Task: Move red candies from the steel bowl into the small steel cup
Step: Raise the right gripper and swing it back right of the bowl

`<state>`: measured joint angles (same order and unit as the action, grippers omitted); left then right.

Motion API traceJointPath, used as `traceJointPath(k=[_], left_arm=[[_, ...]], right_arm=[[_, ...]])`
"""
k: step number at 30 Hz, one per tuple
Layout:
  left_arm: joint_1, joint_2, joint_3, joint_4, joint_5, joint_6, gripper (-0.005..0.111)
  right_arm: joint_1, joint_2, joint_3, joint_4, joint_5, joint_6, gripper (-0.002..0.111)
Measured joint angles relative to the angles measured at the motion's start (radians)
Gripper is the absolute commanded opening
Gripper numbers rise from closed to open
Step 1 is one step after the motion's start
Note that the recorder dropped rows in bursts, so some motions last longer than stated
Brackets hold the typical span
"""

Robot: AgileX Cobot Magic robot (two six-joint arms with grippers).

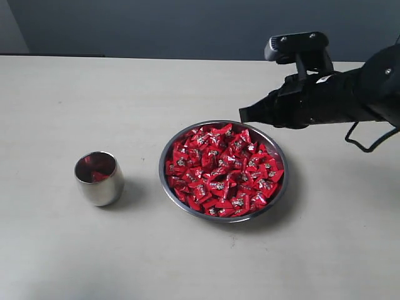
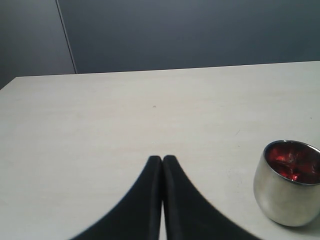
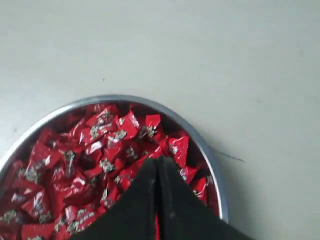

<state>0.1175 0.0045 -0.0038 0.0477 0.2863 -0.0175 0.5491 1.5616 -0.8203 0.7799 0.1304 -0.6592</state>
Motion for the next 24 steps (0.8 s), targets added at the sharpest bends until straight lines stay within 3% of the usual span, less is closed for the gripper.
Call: traceJointPath(k=[9, 14, 24], left_arm=[[0.000, 0.000, 0.000, 0.000, 0.000, 0.000, 0.000], [0.000, 0.000, 0.000, 0.000, 0.000, 0.000, 0.000], [0.000, 0.000, 0.000, 0.000, 0.000, 0.000, 0.000]], right_arm=[[0.001, -0.281, 0.329, 0.132, -0.574, 0.059, -0.001], [0.001, -0.347, 0.382, 0.135, -0.611, 0.094, -0.001], [0.001, -0.363, 0.389, 0.379, -0.562, 0.623, -0.001]])
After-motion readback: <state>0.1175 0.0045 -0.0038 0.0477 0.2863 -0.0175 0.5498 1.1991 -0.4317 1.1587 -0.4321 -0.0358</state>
